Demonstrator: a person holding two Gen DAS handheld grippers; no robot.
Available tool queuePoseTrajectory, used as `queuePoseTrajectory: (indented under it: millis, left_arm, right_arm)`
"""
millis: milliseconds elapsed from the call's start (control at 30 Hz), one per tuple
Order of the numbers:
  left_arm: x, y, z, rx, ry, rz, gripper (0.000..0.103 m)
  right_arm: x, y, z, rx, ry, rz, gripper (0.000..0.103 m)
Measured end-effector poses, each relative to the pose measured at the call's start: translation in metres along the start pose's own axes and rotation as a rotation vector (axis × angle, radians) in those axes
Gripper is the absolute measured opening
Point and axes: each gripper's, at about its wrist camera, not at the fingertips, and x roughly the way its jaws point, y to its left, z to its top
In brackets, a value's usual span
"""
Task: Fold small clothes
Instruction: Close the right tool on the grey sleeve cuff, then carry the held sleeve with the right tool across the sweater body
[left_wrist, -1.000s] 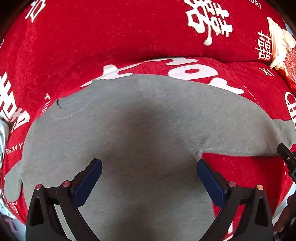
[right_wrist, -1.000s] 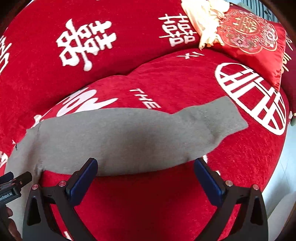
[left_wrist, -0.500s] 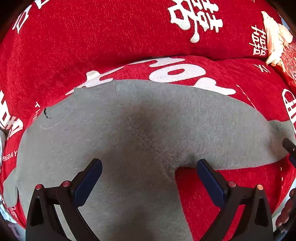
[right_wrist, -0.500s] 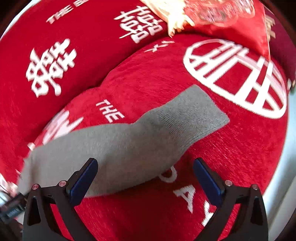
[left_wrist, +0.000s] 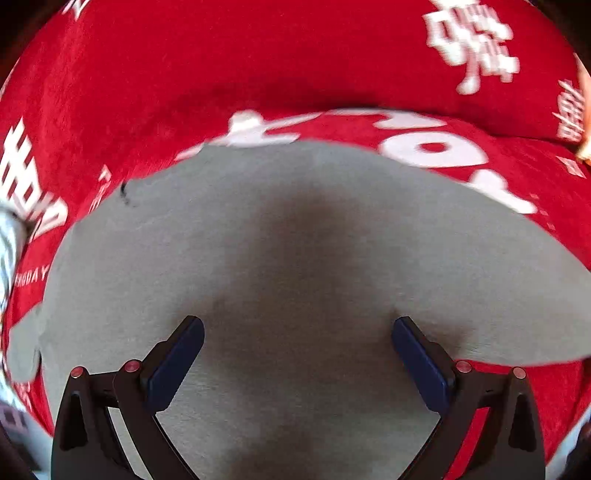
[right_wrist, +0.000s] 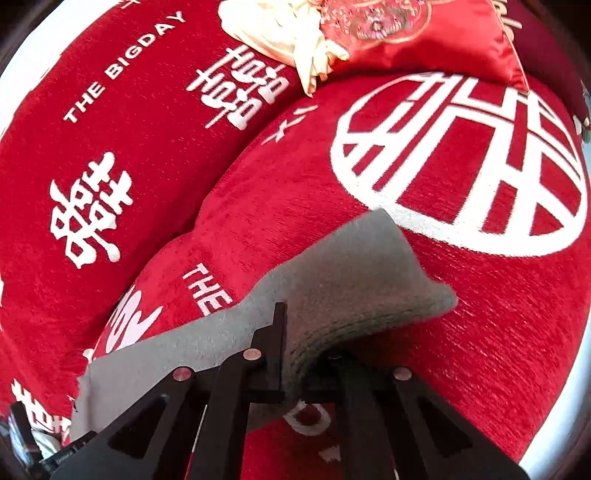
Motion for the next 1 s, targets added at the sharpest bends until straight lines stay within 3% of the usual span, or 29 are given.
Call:
queuePoseTrajectory:
  millis: [67, 200, 367, 700, 1000]
  left_arm:
    - [0.001, 0.001, -0.002, -0.003, -0.002, -0.013, 0.102]
    - [-0.008, 0.004, -0.005, 0.043, -0.01, -0.045, 0.102]
    - [-0.014, 0.03, -0.012, 0.002, -0.006, -0.08, 0.102]
    - [-0.029, 0.08, -0.041, -0.028, -0.053, -0.109, 0.102]
    - [-0.036, 0.141, -0.058, -0.052, -0.082, -0.136, 0.102]
  right_arm:
    - [-0.001, 0.007, -0.002, -0.042, 0.002, -0.014, 0.005]
    - [-0.012, 0.01, 0.002, -0.011, -0.008, 0.043, 0.005]
    - [-0.029, 0.036, 0.003, -0.055, -0.025, 0.074, 0.005]
    - [-0.062, 0.112, -0.006, -0.124, -0.054, 0.118, 0.005]
    - [-0.08, 0.199, -0.04, -0.205, -0.06, 0.149, 0.005]
